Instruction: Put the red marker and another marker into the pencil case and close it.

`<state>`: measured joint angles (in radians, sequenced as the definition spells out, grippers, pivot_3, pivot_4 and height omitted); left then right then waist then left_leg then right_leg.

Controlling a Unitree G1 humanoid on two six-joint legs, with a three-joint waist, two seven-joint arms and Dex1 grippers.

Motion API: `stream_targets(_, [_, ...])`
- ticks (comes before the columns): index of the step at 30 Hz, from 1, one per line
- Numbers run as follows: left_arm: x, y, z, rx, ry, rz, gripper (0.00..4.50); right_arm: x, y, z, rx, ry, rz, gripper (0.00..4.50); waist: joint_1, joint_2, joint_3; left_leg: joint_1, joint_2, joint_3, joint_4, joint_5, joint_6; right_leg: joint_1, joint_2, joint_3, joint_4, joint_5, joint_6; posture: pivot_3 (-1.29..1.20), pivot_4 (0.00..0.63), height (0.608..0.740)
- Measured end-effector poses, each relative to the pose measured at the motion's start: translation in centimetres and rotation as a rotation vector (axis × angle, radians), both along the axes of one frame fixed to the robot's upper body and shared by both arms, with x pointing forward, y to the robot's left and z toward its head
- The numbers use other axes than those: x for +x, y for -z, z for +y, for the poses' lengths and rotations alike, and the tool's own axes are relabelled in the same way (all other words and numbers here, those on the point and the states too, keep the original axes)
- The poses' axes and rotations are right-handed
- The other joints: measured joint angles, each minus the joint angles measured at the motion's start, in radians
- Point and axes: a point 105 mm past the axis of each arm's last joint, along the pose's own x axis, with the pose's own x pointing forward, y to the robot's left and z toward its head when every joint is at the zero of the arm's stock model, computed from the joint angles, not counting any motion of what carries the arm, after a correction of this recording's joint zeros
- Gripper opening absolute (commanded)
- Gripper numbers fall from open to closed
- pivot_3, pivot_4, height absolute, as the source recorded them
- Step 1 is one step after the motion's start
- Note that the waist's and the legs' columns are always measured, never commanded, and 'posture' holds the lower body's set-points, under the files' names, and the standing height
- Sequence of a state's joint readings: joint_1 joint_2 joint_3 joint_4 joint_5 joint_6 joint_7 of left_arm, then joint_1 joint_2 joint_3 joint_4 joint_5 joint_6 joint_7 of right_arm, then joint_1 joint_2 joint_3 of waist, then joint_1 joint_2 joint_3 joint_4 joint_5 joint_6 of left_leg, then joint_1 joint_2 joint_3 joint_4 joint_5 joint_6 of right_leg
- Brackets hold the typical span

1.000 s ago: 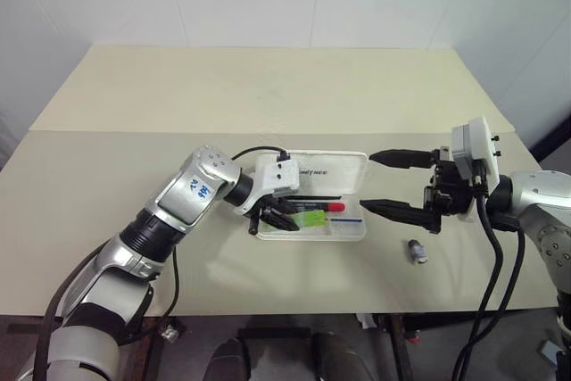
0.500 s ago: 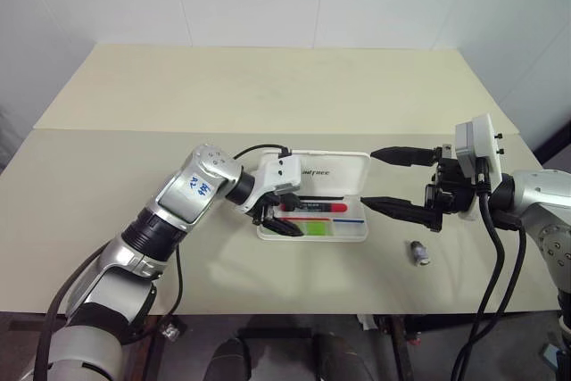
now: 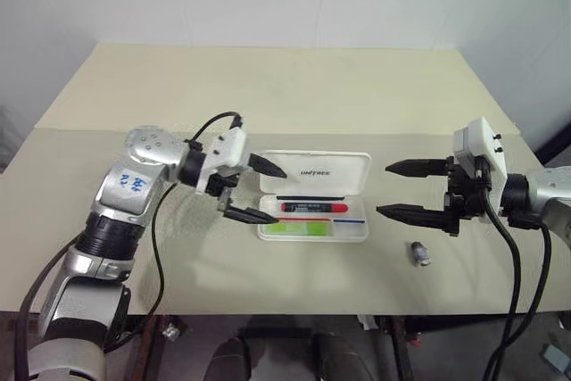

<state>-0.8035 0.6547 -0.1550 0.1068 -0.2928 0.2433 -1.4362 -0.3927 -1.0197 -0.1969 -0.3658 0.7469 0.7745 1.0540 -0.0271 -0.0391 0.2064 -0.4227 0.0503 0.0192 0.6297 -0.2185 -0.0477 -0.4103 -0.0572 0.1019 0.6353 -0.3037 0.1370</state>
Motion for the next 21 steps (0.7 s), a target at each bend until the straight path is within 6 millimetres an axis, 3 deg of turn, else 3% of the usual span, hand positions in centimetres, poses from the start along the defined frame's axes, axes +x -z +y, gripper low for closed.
stream_targets(7, [0.8,-1.3,2.3,-0.028,-0.013,-0.088,4.45,-1.2,3.0,-2.0,-0.228,0.034,0.103,4.5,-0.001,0.0,0.0,0.0,0.0,0.001,0.0,0.0,0.0,0.001,-0.001,0.0,-0.004,0.0,0.0,0.0,0.15,0.74])
stream_targets(10, [1.0,-1.8,1.9,-0.047,-0.006,-0.127,4.45,-1.2,4.9,-2.9,-0.301,0.075,0.164,4.5,-0.001,0.0,0.0,0.0,0.0,0.001,0.0,0.0,0.001,0.001,-0.001,0.0,-0.004,0.0,0.0,0.0,0.15,0.74])
stream_targets(14, [0.2,-1.1,1.2,-0.059,0.02,-0.115,4.45,-1.1,6.7,-4.9,-0.372,0.192,0.24,4.5,-0.004,0.0,0.0,0.0,0.0,0.001,0.0,0.0,0.001,0.001,-0.001,0.001,-0.004,0.001,0.002,0.0,0.15,0.74])
stream_targets(21, [-0.2,-0.2,1.1,-0.055,0.015,-0.084,4.45,-1.5,8.2,-5.8,-0.355,0.354,0.406,4.5,-0.003,0.0,0.0,0.0,0.0,0.002,0.001,0.0,0.001,0.001,0.0,0.001,-0.003,0.001,0.001,0.0,0.15,0.74])
